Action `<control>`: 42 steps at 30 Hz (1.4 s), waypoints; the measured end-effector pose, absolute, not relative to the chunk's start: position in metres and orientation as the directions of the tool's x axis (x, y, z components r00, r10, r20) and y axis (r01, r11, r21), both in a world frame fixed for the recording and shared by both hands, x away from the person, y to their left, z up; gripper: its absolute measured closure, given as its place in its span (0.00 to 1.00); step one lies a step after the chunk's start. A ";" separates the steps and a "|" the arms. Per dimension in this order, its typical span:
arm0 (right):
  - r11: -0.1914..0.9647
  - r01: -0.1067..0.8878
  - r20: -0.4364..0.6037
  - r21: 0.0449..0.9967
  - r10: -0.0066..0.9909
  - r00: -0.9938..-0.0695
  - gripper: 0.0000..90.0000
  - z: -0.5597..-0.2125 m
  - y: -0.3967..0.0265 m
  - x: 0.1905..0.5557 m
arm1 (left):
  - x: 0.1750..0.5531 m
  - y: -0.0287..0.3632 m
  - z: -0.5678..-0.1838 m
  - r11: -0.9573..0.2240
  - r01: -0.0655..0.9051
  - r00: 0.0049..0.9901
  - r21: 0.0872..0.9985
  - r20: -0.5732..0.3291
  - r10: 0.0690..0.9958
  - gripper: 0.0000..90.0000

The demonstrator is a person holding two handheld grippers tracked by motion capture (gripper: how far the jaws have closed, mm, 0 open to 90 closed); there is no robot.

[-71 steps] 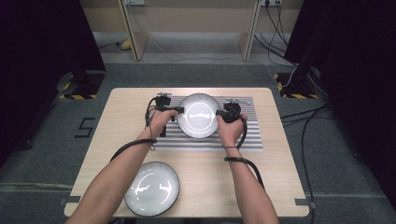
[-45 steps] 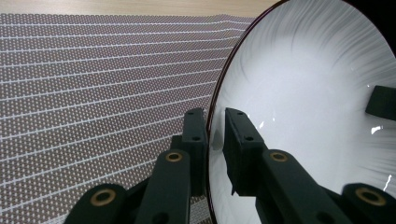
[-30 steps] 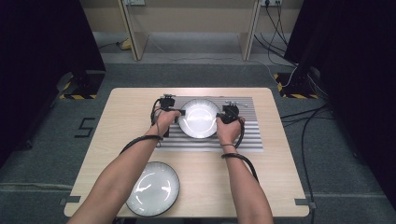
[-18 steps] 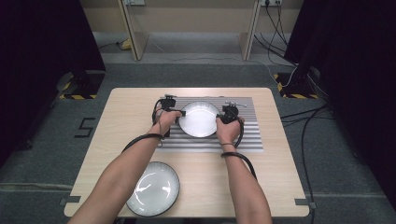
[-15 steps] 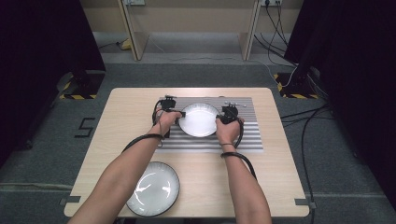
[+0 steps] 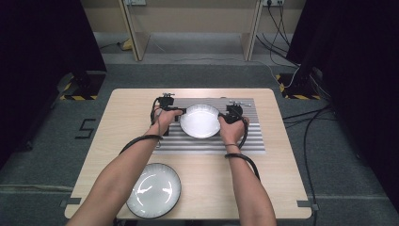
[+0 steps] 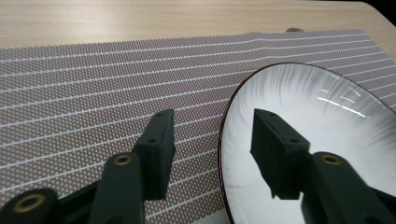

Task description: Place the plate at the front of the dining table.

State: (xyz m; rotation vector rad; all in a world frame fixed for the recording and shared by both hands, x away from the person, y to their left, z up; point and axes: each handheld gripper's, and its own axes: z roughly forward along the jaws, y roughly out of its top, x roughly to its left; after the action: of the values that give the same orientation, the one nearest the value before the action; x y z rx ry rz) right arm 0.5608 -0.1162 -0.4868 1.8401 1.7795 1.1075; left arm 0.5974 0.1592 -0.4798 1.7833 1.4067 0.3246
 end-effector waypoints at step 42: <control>-0.053 0.678 0.240 0.733 0.953 -0.184 0.49 -0.459 -0.162 0.489 | 0.520 0.234 -0.438 -0.159 0.601 0.469 0.783 -0.185 0.864 0.38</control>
State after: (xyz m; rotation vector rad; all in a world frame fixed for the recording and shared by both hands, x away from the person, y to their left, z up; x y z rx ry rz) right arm 0.4891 -0.1625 -0.4589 1.7360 1.8812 1.0966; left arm 0.5200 0.2340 -0.4376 1.8650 1.2301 0.3875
